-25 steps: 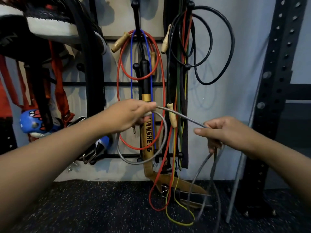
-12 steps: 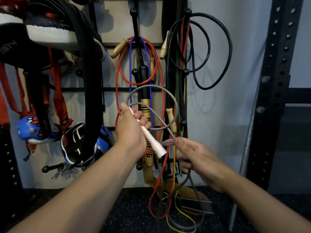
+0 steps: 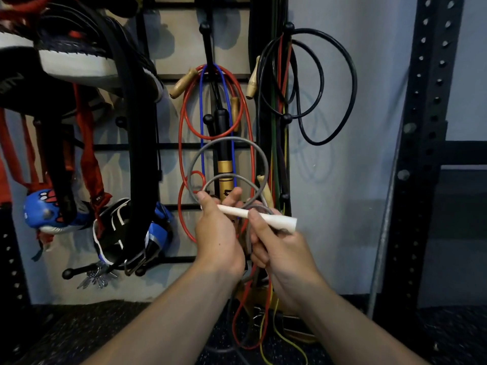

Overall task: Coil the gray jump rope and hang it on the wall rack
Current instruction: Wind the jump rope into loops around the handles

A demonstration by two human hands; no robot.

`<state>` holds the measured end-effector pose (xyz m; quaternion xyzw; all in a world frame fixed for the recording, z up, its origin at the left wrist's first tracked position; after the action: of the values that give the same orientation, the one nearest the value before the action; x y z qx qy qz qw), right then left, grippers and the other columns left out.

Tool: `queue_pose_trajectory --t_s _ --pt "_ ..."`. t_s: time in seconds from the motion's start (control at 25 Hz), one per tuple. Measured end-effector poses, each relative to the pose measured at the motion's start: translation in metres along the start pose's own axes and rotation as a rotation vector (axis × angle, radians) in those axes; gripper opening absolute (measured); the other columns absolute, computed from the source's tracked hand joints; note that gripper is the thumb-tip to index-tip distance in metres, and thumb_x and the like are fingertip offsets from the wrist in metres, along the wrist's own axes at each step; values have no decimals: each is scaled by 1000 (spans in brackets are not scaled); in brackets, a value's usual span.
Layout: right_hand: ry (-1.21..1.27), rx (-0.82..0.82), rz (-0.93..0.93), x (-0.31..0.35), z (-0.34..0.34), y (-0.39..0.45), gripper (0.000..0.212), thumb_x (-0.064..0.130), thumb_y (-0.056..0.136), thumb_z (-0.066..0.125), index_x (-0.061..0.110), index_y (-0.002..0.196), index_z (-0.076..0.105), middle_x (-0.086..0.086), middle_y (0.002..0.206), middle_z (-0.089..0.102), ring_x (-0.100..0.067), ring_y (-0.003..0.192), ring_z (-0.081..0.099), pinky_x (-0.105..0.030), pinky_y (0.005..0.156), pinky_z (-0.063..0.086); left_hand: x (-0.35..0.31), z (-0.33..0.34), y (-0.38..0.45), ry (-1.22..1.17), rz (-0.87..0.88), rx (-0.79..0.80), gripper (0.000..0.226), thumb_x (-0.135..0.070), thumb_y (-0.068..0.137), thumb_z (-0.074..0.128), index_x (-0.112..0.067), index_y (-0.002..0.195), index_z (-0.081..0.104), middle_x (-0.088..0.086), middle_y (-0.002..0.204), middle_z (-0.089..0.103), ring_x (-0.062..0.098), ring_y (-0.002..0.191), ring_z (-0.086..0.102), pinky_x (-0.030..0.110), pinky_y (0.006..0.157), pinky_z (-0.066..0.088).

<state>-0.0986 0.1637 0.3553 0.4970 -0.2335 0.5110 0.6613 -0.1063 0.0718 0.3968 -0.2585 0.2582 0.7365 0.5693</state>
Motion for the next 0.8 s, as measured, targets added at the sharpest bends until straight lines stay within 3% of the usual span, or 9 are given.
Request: queue_pose_trajectory --t_s 0.12,0.2,0.36,0.48,0.6,0.72,0.8 --pt "-22 0 17 9 -3 7 8 33 86 75 28 85 81 -2 63 38 -11 47 30 -29 47 19 1 -5 -9 121 -19 35 42 -52 108 31 -19 100 55 -1 95 84 20 101 73 43 102 51" --pt "-94 26 31 14 -10 9 11 29 96 70 27 92 79 0 62 36 -11 49 29 -27 47 21 2 -10 -10 157 -46 47 37 -49 108 35 -19 100 56 4 103 83 16 98 71 45 107 49" --pt "-205 41 55 20 -12 7 20 28 98 67 17 112 75 1 58 44 -5 44 36 -15 42 35 11 -13 -12 281 -175 125 46 -48 108 38 -16 108 71 13 107 80 22 96 73 42 88 57" --pt "-256 33 65 24 -12 8 25 28 99 65 8 114 72 -2 57 39 -8 44 31 -17 40 28 20 -15 -14 326 -263 145 50 -48 107 39 -16 126 72 16 118 78 27 111 72 45 96 55" --pt "-310 27 57 33 -16 10 30 30 101 63 1 106 65 0 56 39 -8 43 31 -21 41 25 21 -22 -11 300 -323 101 39 -39 108 44 -13 122 68 13 118 79 23 108 73 40 91 53" --pt "-412 38 45 47 -27 13 33 35 103 58 3 95 66 3 47 47 -9 38 30 -21 39 26 11 -35 -7 432 -307 89 25 -25 103 59 -7 119 66 15 125 75 26 109 69 46 104 49" --pt "-485 92 65 58 -32 14 34 33 106 55 4 91 65 -5 57 64 -11 37 32 -21 38 27 0 -42 -10 694 -180 118 57 -24 88 74 -13 140 55 13 143 62 28 122 59 46 101 46"
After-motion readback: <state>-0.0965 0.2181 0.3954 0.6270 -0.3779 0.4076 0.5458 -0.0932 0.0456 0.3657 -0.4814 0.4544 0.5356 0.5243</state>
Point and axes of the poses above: each hand's wrist, its own y-axis towards the middle knuckle, its own z-axis out of the palm, x = y × z, the point moved 1 cm from there along y, towards the middle knuckle
